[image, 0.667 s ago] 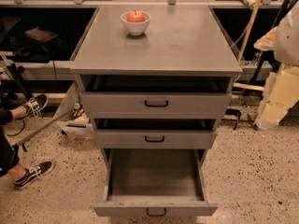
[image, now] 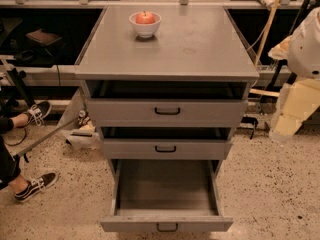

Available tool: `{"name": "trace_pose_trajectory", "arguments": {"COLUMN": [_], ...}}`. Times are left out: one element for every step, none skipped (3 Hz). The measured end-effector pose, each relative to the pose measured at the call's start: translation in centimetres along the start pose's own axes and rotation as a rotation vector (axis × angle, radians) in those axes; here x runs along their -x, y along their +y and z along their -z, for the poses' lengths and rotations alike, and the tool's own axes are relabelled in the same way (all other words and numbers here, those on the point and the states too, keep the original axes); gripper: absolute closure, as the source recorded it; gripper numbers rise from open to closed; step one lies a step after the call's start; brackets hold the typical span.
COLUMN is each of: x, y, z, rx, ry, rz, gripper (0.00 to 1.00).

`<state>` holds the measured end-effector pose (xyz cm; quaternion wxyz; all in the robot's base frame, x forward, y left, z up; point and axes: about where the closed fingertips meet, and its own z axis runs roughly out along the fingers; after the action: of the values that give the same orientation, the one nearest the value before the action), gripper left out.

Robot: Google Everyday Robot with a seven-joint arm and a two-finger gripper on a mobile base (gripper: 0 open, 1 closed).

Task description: Close bottom drawer

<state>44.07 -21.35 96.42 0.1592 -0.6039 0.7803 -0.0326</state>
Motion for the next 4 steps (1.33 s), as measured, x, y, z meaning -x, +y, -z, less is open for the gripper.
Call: {"name": "trace_pose_trajectory", "arguments": {"x": [0.3, 0.4, -0.5, -2.5], "y": [1.3, 4.2, 8.8, 14.3], "z": [-4.9, -13.9, -24.3, -33.9], "rx": [0.022, 0.096, 0.203, 0.284], "ry": [-0.015, -0.056, -0.083, -0.074], "rz": [-0.037, -0.079, -0.118, -0.149], "gripper": [0.0, 0.0, 0.0, 0.0]}}
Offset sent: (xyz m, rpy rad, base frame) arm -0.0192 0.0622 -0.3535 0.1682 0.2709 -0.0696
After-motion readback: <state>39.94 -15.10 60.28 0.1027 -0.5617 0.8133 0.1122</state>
